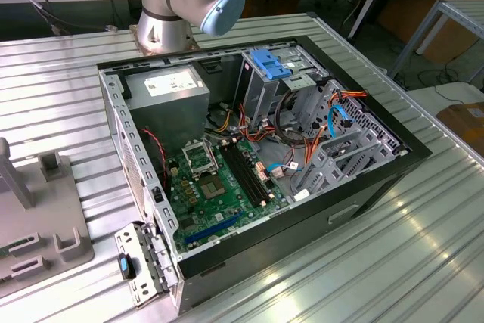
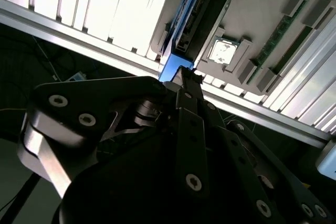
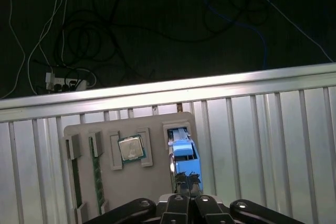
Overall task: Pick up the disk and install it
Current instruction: 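Pick up the disk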
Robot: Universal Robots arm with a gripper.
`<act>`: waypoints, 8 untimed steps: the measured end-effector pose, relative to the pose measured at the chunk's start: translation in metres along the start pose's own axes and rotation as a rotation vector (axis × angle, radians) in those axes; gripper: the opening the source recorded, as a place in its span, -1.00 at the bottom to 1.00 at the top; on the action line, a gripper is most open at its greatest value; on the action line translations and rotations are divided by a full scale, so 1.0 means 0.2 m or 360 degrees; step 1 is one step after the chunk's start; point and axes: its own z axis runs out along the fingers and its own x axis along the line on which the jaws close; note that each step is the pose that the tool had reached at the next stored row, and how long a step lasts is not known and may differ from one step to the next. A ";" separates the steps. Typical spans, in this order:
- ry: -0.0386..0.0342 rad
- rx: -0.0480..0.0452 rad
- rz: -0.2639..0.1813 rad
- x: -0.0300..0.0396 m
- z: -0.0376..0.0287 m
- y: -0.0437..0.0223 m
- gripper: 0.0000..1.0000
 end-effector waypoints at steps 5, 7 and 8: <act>0.0000 0.0000 0.0000 0.000 0.000 0.000 -0.79; 0.0000 0.0000 0.0000 0.000 0.000 0.000 -0.79; 0.0000 0.0000 0.0000 0.000 0.000 0.000 -0.79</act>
